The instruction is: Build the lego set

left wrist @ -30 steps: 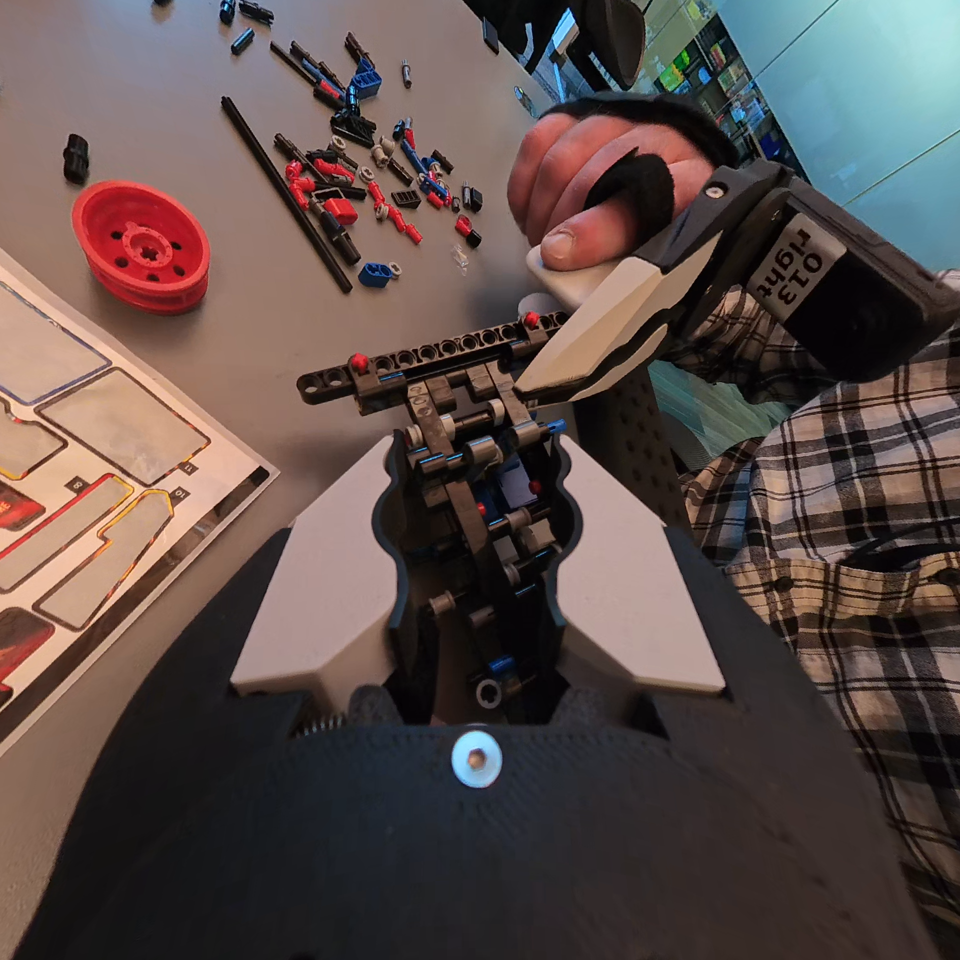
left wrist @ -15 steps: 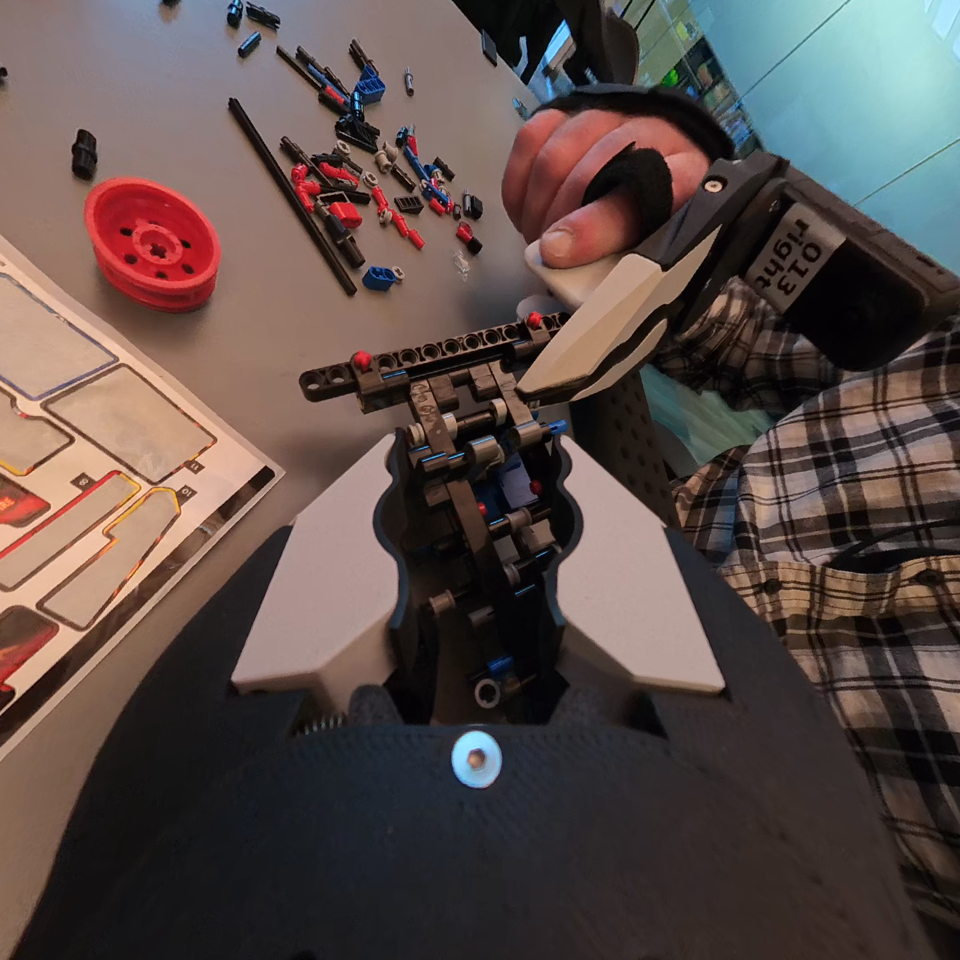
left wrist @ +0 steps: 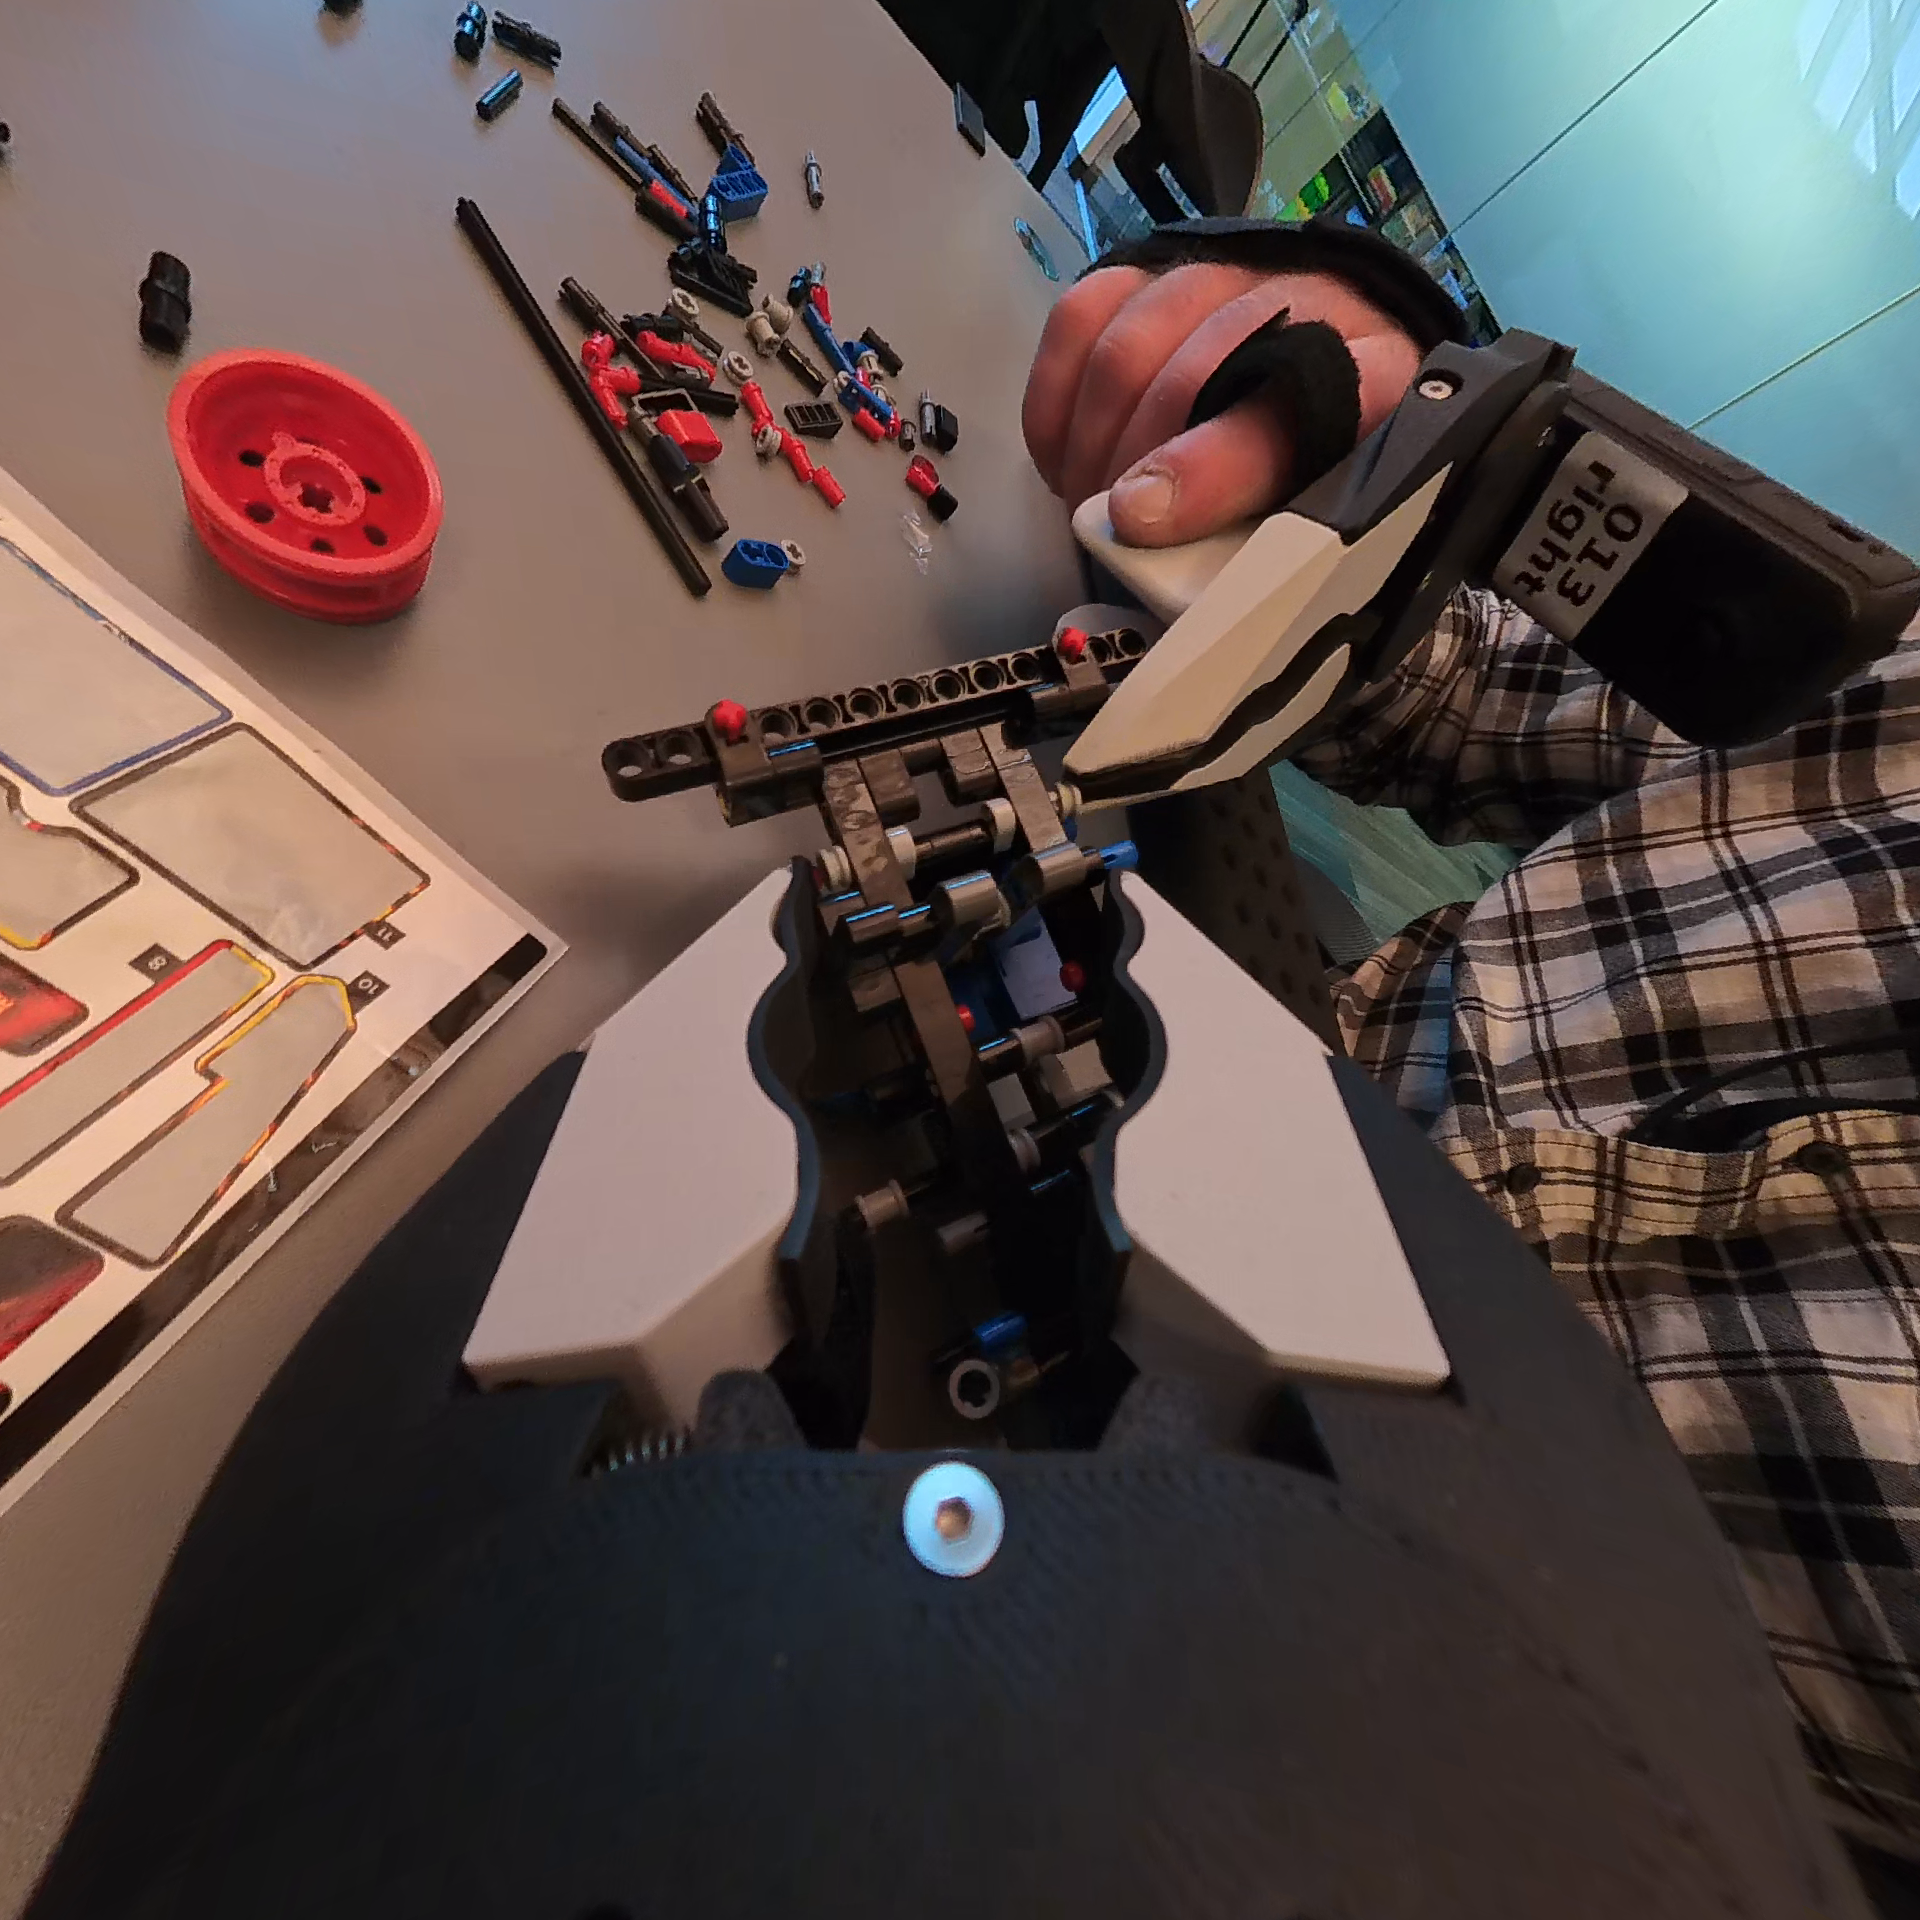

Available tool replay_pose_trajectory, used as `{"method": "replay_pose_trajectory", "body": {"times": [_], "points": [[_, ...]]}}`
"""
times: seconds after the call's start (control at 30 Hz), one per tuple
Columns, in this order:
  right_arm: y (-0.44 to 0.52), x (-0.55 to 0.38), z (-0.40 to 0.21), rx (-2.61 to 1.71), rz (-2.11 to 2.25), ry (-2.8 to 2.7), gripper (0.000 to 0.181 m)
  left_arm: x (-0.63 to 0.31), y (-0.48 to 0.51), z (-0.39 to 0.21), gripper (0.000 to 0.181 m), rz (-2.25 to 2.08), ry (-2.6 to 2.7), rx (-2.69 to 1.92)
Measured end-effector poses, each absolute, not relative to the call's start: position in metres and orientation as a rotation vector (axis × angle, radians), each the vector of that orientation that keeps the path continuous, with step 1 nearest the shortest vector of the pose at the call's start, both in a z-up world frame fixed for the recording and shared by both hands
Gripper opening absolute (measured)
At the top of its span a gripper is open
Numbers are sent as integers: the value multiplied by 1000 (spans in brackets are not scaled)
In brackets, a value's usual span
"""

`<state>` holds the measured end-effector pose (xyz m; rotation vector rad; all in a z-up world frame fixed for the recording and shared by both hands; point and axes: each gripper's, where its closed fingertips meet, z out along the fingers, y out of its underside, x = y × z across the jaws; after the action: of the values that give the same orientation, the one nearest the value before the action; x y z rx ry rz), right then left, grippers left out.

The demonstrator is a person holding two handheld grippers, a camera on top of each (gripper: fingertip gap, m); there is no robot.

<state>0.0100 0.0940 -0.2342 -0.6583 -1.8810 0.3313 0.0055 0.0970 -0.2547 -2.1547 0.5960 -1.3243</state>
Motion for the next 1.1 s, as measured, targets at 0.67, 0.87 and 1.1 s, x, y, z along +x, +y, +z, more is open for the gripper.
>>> {"method": "replay_pose_trajectory", "body": {"times": [0.67,0.87,1.1], "points": [[101,10,-236,-722,300,-1873,0,10,97,-256,53,-1245,634,-2178],[100,11,-233,-740,324,-1867,0,10,98,-255,53,-1262,608,-2175],[94,17,-234,-753,366,-1884,4,10,99,-255,53,-1293,592,-2165]]}}
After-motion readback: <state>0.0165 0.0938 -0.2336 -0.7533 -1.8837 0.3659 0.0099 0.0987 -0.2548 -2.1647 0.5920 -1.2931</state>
